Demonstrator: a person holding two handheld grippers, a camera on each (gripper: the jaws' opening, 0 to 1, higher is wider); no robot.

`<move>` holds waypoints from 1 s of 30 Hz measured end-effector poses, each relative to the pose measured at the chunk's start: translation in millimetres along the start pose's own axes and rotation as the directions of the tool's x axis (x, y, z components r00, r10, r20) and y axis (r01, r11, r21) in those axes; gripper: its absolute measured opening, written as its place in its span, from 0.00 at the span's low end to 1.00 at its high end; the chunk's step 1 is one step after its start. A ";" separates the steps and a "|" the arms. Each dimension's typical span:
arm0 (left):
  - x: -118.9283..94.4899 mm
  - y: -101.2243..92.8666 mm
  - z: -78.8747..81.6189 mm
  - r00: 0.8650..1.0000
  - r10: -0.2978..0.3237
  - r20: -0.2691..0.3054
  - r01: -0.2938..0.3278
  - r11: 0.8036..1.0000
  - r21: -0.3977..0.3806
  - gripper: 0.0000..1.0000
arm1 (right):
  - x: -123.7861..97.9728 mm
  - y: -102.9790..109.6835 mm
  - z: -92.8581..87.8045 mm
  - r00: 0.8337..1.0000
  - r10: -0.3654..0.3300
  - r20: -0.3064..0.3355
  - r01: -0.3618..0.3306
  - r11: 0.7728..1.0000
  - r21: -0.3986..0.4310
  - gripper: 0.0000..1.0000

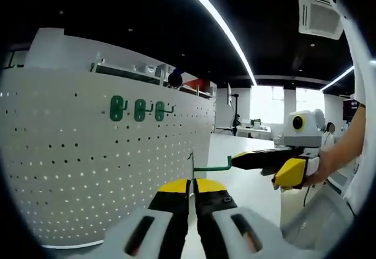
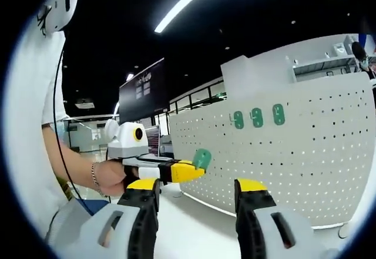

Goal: Insert the hook assembly into the mounting plate slot until the hook locks in place.

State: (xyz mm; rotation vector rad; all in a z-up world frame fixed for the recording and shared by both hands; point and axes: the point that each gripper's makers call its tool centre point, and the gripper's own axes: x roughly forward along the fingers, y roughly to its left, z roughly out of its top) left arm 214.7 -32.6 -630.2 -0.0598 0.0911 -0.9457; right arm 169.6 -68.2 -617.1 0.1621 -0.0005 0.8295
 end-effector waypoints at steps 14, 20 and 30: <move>1.0 -2.3 -0.4 1.000 0.026 0.004 -0.026 1.000 0.006 0.02 | 20.1 -3.6 6.1 0.999 -0.009 0.033 0.007 0.997 0.078 0.47; 0.3 -1.6 -2.3 0.999 0.041 0.000 -0.041 0.999 0.003 0.02 | 27.9 -3.6 1.6 1.000 -0.010 0.010 0.009 0.995 0.101 0.40; 0.6 -2.8 -2.6 0.999 0.043 0.003 -0.043 0.999 0.000 0.02 | 36.5 -6.9 0.9 1.000 -0.017 0.011 0.015 0.991 0.133 0.37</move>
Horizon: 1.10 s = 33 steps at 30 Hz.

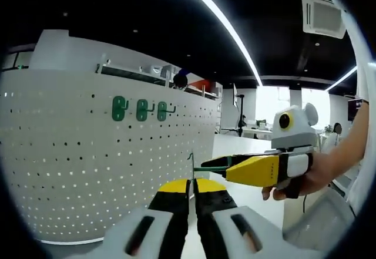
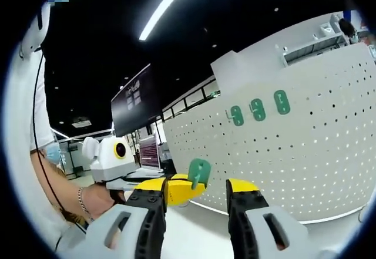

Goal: Insert the hook assembly into the mounting plate slot until the hook locks in place.

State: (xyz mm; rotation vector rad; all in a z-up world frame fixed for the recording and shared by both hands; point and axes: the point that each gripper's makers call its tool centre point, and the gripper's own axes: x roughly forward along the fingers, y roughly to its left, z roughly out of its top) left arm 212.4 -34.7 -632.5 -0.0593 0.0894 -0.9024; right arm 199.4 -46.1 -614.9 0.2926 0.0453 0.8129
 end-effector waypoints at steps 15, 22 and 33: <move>-0.3 -1.9 -0.8 1.000 0.002 -0.001 -0.002 1.000 -0.007 0.02 | 8.9 6.3 -3.3 1.000 0.013 -0.021 -0.013 1.000 0.027 0.16; -1.1 -2.9 -1.9 1.000 0.005 -0.002 -0.005 1.000 -0.013 0.02 | 10.5 6.3 -3.7 1.000 0.005 -0.027 -0.005 1.000 0.024 0.08; -2.5 -2.8 -1.5 1.000 0.020 0.001 -0.020 1.000 -0.013 0.02 | 11.0 1.7 -3.5 0.999 -0.028 -0.019 0.029 0.998 0.055 0.03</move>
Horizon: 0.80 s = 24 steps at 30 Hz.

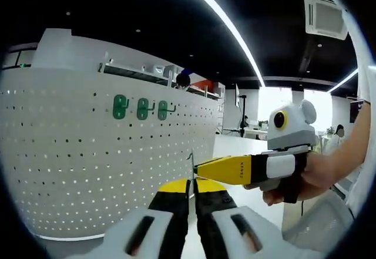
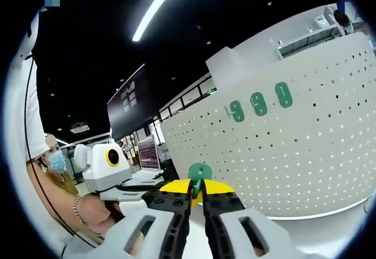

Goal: Insert the hook assembly into the mounting plate slot until the hook locks in place.

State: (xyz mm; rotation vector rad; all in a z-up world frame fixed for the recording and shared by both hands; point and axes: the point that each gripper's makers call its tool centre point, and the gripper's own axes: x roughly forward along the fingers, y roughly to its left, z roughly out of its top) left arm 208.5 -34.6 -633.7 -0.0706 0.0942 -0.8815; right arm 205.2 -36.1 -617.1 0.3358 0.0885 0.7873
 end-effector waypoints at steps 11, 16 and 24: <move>-0.6 1.0 0.2 1.000 0.029 0.002 -0.029 1.000 0.005 0.02 | 1.3 -1.5 0.0 0.999 -0.033 0.001 0.032 0.998 0.054 0.01; -0.7 1.2 0.0 1.000 0.031 0.000 -0.031 0.999 0.004 0.02 | 0.9 -0.9 -0.3 0.999 -0.042 0.007 0.041 0.997 0.059 0.01; -1.6 1.4 0.4 0.999 0.032 0.000 -0.032 0.999 0.001 0.02 | 1.8 -0.6 -0.4 0.999 -0.045 0.001 0.045 0.998 0.050 0.00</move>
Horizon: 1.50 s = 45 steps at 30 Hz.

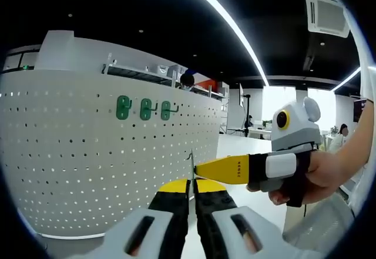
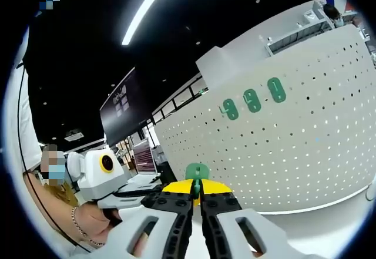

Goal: Insert the hook assembly into the mounting plate slot until the hook locks in place.

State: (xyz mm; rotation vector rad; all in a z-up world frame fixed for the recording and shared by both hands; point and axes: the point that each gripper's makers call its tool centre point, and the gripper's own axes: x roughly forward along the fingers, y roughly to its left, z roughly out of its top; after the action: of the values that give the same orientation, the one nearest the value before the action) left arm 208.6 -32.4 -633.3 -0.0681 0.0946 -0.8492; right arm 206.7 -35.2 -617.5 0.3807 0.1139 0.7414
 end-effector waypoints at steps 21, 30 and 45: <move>5.3 -1.3 -19.0 0.997 -0.028 -0.074 0.025 0.999 -0.032 0.47 | 0.9 0.1 -0.6 1.000 0.010 -0.006 -0.010 1.000 0.010 0.00; 5.8 0.8 -26.2 0.997 -0.010 -0.079 0.006 0.999 -0.045 0.87 | 1.2 0.9 -3.0 1.000 0.013 -0.011 -0.012 0.999 0.030 0.00; 5.4 3.1 -32.5 0.993 0.013 -0.117 -0.014 1.000 -0.006 0.95 | -1.7 -7.1 1.6 0.999 -0.038 -0.018 0.037 0.998 -0.052 0.00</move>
State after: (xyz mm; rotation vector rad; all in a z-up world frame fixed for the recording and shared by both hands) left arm 210.9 -35.1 -666.2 -0.0244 0.2077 -0.8390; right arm 210.4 -41.5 -618.7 0.3218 0.1189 0.7095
